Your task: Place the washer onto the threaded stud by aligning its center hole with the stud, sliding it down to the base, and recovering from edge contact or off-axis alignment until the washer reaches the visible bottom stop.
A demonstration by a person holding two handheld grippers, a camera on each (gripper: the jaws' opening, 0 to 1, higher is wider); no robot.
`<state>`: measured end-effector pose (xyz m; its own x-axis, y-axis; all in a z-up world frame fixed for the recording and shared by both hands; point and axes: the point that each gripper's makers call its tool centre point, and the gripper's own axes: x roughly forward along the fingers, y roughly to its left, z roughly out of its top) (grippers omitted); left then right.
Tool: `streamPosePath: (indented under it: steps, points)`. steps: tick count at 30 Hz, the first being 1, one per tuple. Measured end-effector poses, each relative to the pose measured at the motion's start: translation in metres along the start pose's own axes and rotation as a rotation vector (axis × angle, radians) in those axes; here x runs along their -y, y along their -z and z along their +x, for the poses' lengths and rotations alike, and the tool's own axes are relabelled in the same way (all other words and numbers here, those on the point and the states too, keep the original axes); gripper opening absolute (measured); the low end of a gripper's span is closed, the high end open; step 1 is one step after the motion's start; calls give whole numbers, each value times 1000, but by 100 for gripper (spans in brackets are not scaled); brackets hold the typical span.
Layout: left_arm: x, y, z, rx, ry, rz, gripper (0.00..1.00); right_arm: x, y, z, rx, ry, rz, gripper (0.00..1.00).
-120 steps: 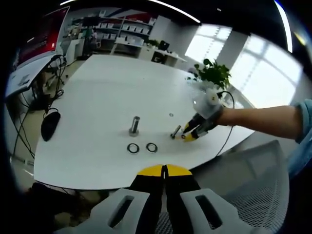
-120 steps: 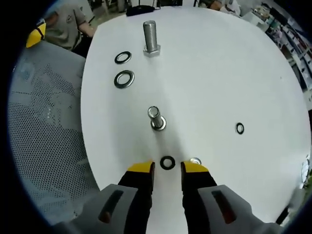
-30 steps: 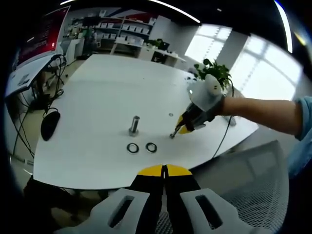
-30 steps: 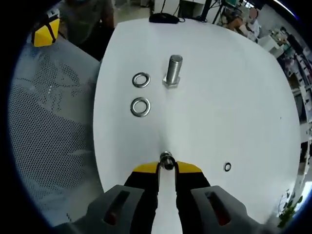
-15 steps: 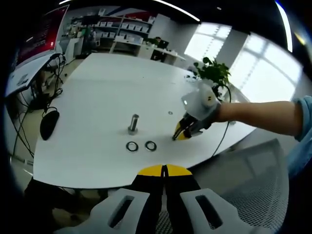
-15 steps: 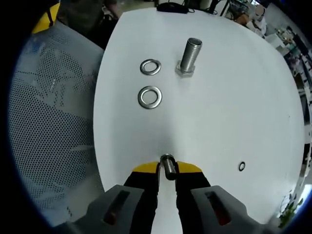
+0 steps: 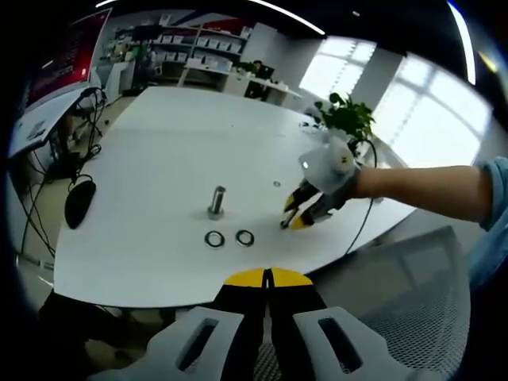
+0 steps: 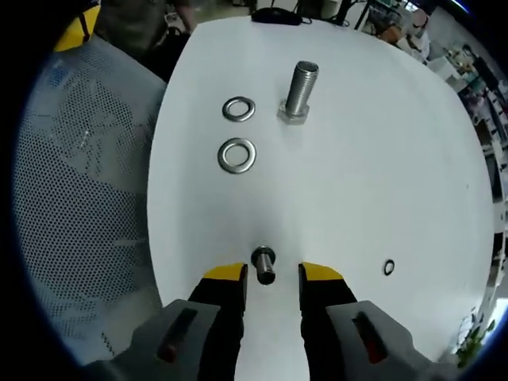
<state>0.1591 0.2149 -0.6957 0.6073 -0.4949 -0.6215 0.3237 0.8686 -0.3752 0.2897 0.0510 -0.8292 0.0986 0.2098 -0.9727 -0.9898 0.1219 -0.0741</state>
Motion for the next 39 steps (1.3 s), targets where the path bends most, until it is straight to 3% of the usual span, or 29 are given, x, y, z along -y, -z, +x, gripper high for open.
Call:
streamPosePath:
  steps: [7,12,19,21,39]
  points:
    - [0,0,0,2,1,1,0,11,21,-7,19,-1,60,26]
    - [0,0,0,1,-1,1,0,27,35,-8,35,44,161,25]
    - [0,0,0,0,-4,-1,0,37,55,1,32,44,260,23]
    - [0,0,0,-1,-4,-2,0,36,57,3,29,37,272,18]
    - [-1,0,0,1,-6,-5,0,37,48,6,49,2,288,18]
